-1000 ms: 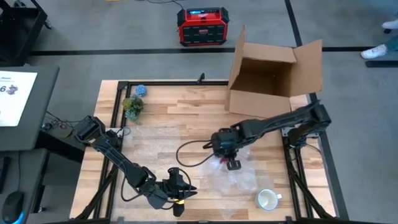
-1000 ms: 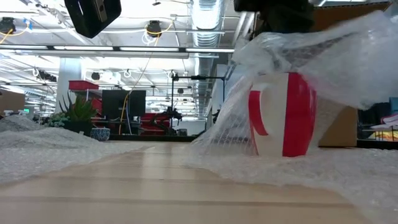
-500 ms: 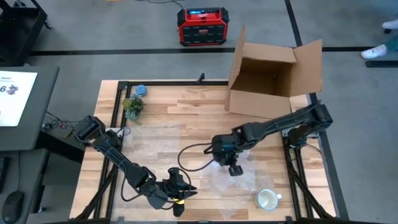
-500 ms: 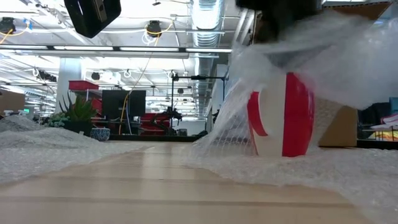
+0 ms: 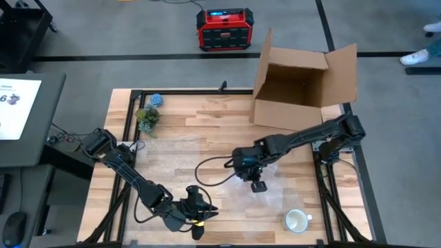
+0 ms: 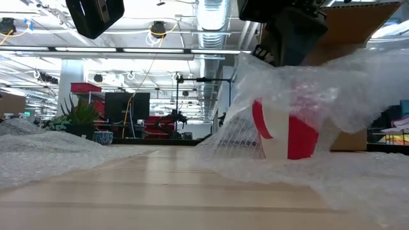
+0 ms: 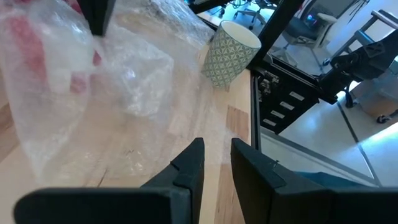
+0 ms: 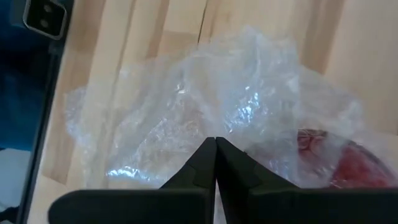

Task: Wrap mug
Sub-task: Wrap the red mug in the right bubble wrap

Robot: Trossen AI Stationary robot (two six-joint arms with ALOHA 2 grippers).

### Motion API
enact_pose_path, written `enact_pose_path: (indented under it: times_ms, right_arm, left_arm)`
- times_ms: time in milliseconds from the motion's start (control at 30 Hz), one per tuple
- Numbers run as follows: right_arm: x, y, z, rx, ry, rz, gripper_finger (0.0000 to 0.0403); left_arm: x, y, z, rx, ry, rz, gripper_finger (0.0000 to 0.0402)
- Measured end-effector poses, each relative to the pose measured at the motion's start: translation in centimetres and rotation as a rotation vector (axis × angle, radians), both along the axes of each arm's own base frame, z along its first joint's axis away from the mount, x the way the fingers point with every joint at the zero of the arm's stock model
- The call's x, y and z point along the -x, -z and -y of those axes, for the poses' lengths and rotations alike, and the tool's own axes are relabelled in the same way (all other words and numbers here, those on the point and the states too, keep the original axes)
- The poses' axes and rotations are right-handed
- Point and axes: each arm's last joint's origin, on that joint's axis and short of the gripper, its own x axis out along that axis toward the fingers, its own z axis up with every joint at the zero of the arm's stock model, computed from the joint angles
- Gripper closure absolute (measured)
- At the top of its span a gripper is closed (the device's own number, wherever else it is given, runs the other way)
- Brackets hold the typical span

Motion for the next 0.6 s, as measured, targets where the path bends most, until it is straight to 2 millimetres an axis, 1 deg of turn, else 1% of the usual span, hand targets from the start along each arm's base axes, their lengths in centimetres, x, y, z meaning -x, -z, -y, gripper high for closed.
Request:
enact_pose_path:
  times_ms: [100,233,367,600]
  right_arm:
    - [0.3,-0.8,0.2,-0.006,0.008,0.020,0.0403]
    - [0.4,-0.8,0.3,-0.008,0.028,0.016,0.0403]
    - [0.2,-0.3,0.6,0.027,0.051,-0.010,0.0403]
    - [-0.2,0.6,1.1,0.035,0.080,-0.046,0.0403]
  left_arm:
    - [0.0,0.0,0.0,0.000,0.000,0.000,0.0343]
    - [0.0,0.0,0.0,0.000,0.000,0.000,0.0343]
    - [0.0,0.0,0.0,0.000,0.000,0.000,0.0343]
    - [0.0,0.0,0.0,0.000,0.001,0.000,0.0343]
